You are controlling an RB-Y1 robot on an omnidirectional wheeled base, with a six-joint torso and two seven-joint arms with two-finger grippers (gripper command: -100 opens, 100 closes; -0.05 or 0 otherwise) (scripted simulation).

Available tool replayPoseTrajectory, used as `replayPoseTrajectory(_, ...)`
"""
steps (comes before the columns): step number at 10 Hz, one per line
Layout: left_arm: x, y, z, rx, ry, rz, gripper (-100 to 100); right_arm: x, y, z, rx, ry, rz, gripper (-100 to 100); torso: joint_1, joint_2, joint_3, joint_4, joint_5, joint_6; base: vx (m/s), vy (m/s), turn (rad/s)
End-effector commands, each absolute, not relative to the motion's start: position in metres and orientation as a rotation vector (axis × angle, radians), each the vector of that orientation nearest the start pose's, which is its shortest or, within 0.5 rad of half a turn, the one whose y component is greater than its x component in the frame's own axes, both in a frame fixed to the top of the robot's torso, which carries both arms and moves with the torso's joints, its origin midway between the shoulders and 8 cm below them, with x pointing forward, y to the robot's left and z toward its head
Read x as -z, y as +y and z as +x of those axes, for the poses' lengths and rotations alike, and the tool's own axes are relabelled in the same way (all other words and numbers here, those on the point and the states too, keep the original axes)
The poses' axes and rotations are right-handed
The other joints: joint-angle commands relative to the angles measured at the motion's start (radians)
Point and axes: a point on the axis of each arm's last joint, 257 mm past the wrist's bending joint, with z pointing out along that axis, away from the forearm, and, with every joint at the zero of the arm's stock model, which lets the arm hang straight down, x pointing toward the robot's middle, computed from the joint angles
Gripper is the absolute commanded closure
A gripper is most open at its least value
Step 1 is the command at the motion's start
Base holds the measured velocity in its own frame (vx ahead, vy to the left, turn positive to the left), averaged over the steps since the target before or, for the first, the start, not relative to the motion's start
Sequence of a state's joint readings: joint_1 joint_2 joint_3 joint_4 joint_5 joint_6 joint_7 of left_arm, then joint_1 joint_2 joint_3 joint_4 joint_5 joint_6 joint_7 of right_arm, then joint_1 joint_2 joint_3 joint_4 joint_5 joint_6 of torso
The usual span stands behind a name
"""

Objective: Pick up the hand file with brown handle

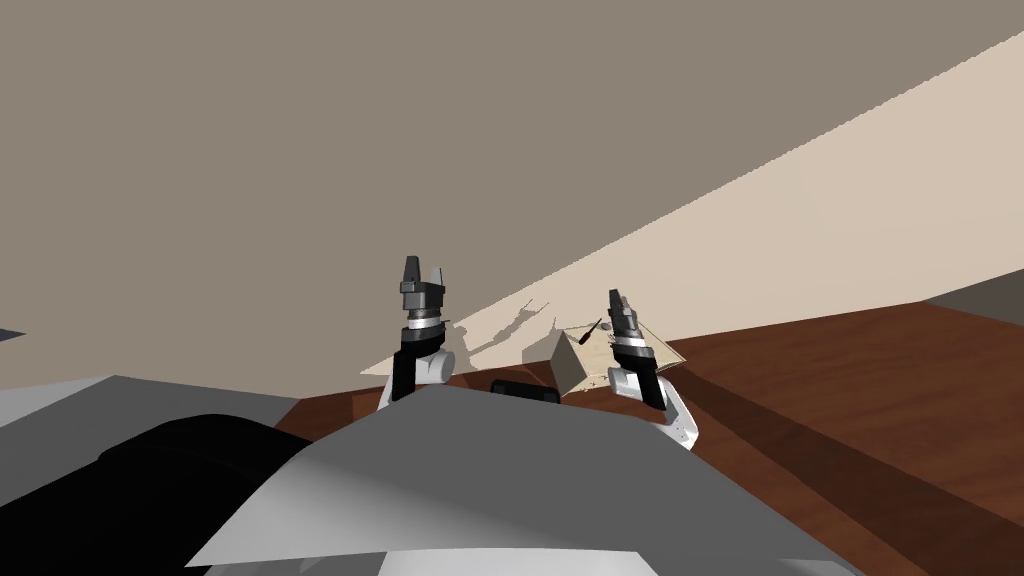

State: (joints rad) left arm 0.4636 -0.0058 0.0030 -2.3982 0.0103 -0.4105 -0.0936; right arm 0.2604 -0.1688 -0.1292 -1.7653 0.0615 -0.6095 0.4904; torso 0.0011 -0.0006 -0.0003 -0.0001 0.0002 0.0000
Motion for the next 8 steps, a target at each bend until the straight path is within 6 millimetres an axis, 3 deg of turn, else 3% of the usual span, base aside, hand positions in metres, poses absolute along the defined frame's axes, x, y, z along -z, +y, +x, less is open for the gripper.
replayPoseTrajectory(1,-0.071,0.275,0.334,1.245,0.579,-0.585,0,0.102,-0.329,0.432,-0.651,0.984,0.381,-100,0.000,0.000,0.000,0.000,0.000,0.000,0.006,0.015,-0.011)
replayPoseTrajectory(6,-0.071,0.275,0.334,1.245,0.579,-0.585,0,0.143,-0.351,0.453,-0.481,1.074,0.360,-100,0.000,0.000,0.000,0.000,0.000,0.000,0.006,0.015,-0.019)
replayPoseTrajectory(8,-0.071,0.275,0.334,1.245,0.579,-0.585,0,0.149,-0.353,0.453,-0.464,1.087,0.357,-100,0.000,0.000,0.000,0.000,0.000,0.000,0.003,0.011,-0.005)
